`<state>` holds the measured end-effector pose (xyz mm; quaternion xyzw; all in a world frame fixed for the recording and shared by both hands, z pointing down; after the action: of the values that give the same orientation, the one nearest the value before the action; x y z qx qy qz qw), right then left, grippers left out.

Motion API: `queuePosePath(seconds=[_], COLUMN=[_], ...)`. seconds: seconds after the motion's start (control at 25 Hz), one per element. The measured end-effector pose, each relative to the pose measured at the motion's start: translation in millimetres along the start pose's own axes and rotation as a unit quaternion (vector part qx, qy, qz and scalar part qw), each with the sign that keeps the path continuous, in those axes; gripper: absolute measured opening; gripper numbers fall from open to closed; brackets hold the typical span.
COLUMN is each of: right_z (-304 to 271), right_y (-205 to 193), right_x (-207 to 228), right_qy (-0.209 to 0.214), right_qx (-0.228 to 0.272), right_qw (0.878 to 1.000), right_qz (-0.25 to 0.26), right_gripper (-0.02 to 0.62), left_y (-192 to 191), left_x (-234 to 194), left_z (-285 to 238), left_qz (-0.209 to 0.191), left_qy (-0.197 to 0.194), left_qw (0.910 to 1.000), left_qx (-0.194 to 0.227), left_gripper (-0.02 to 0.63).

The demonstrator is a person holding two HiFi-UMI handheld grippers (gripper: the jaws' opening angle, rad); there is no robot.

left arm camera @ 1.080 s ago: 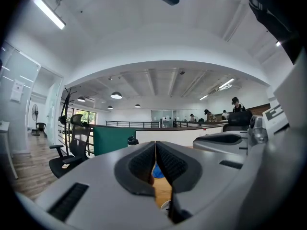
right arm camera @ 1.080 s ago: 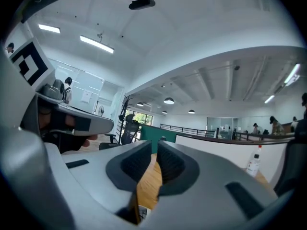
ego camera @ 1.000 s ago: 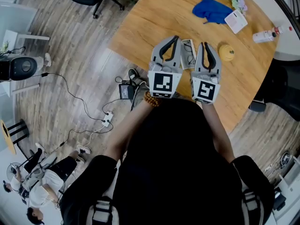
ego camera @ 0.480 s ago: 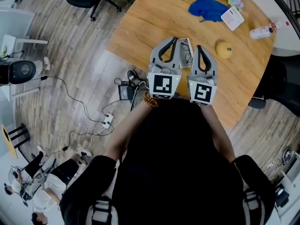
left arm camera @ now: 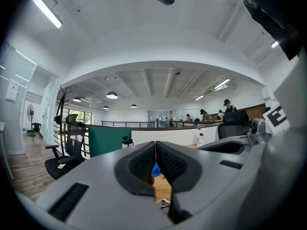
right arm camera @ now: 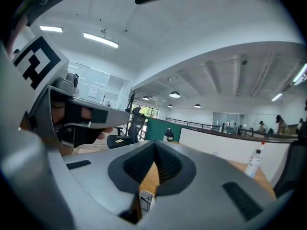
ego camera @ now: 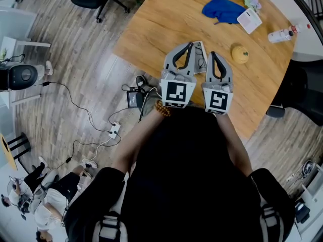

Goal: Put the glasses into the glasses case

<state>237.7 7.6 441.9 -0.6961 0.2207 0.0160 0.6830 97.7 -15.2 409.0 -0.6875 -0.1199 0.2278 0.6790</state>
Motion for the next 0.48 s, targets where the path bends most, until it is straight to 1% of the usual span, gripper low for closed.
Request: queuePosePath(seconds=[0.28,0.48], right_z=[-0.3,1.0], right_y=[-8.3,-8.8], right_x=[-1.7,-5.7], right_qy=[0.014,0.048], right_qx=[-0.015,-0.049], right_qw=[1.000,0.998], right_qz=[0.002,0.012], right_gripper=[0.006,0.005], left_y=[-3.0,-1.7], left_x=[-0.1,-1.4], left_z=[-0.8,-2.5], left_qz=[0.004,0.012], left_qy=[-0.002,0.001], left_qw=[1.0000,0.9999], left_qx=[-0.006,-0.007], left_gripper=[0.020,0.020])
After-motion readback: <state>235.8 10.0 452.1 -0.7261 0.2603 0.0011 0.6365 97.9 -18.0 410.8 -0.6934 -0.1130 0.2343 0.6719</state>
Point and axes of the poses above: the fingertips, and each gripper's own axes: z backward along the fingers, x to its right, y out of its top, the point moved 9 cm from there along z, backward along the fingers, and after that the axes turned 8 degrees about z, right-handed, at the moved point
